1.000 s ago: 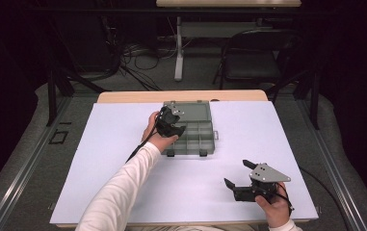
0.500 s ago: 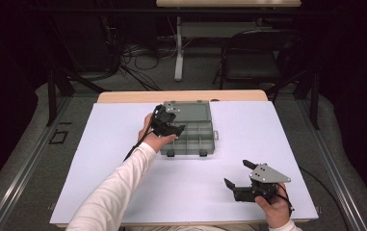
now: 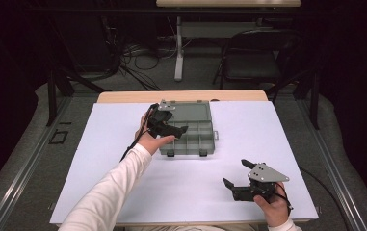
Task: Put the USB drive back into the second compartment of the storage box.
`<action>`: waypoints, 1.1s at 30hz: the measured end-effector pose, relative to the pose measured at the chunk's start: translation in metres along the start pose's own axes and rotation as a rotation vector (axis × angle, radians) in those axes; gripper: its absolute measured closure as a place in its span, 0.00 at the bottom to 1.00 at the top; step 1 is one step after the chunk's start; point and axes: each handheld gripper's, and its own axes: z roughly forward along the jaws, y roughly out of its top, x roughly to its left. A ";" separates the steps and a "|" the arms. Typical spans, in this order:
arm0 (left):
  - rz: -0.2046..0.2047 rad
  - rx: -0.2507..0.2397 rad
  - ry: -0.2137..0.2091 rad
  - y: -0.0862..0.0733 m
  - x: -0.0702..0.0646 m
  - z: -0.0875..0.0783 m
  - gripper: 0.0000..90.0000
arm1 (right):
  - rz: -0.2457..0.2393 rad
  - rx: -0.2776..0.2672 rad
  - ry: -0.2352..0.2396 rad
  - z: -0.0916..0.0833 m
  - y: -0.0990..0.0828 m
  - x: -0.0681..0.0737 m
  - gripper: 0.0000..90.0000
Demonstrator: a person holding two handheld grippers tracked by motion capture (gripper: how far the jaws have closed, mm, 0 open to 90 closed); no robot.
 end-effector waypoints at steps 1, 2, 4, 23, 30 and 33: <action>-0.001 -0.004 -0.009 0.000 0.000 -0.003 0.20 | -0.001 0.000 -0.001 0.000 0.000 0.000 0.12; -0.005 -0.013 -0.010 -0.001 -0.001 -0.005 0.18 | 0.000 0.000 0.000 0.000 0.000 0.000 0.12; -0.011 -0.019 -0.016 -0.002 -0.002 -0.009 0.17 | 0.002 0.000 -0.003 0.000 0.000 0.000 0.12; -0.064 -0.150 -0.097 -0.027 -0.007 -0.052 0.01 | 0.025 -0.006 -0.016 -0.002 0.000 -0.001 0.12; -0.069 -0.184 -0.107 -0.040 -0.014 -0.071 0.00 | 0.030 -0.013 -0.022 -0.005 0.000 -0.001 0.12; -0.060 -0.189 -0.102 -0.046 -0.019 -0.077 0.00 | 0.031 -0.016 -0.023 -0.006 0.000 -0.002 0.12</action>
